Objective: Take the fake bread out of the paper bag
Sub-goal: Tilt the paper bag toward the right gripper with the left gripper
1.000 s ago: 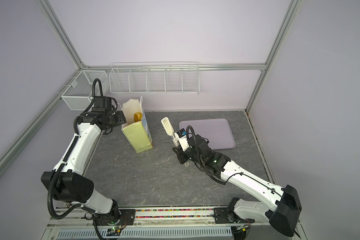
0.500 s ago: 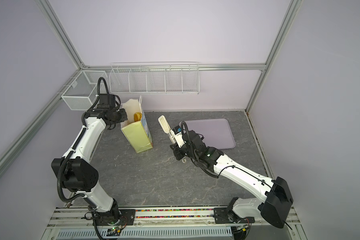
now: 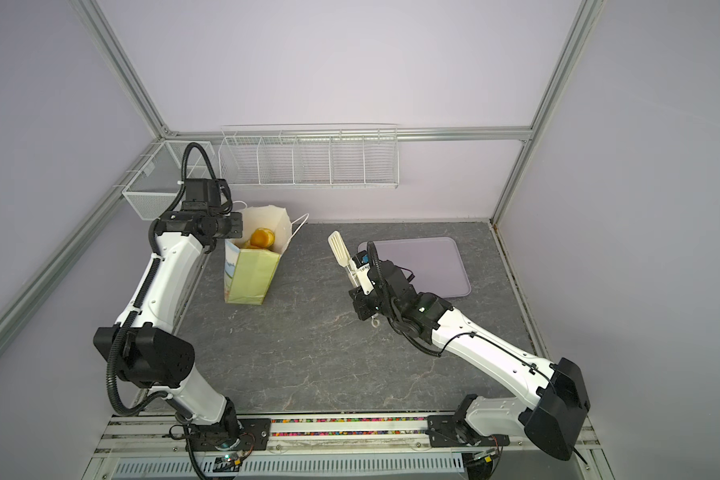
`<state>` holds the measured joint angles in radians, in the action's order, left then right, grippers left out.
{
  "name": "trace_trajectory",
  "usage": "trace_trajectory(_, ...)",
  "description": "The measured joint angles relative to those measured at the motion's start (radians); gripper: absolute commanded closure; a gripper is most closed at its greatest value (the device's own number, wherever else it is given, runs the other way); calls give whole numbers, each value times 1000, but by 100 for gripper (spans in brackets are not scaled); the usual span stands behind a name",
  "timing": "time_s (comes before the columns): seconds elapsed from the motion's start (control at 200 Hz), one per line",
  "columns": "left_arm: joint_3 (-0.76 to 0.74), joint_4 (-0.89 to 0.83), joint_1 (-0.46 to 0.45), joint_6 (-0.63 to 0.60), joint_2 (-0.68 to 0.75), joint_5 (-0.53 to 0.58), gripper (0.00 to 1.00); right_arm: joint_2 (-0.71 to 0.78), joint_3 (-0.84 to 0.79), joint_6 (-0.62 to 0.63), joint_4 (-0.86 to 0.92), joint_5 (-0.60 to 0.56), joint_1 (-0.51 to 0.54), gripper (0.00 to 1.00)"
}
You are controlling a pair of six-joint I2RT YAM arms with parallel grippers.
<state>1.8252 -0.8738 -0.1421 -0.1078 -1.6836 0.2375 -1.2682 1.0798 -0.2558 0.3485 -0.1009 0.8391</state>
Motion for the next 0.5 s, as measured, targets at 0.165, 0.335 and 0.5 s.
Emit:
trace_trajectory(0.165, -101, 73, -212, -103, 3, 134, 100, 45, -20, -29, 82, -10, -20, 90)
trace_trajectory(0.335, -228, 135, -401, -124, -12, 249, 100, 103, -32, -32, 169, 5, -37, 88)
trace_trajectory(0.5, -381, 221, -448, -107, 39, 251, 100, 141, -86, -37, 196, 89, -39, 81)
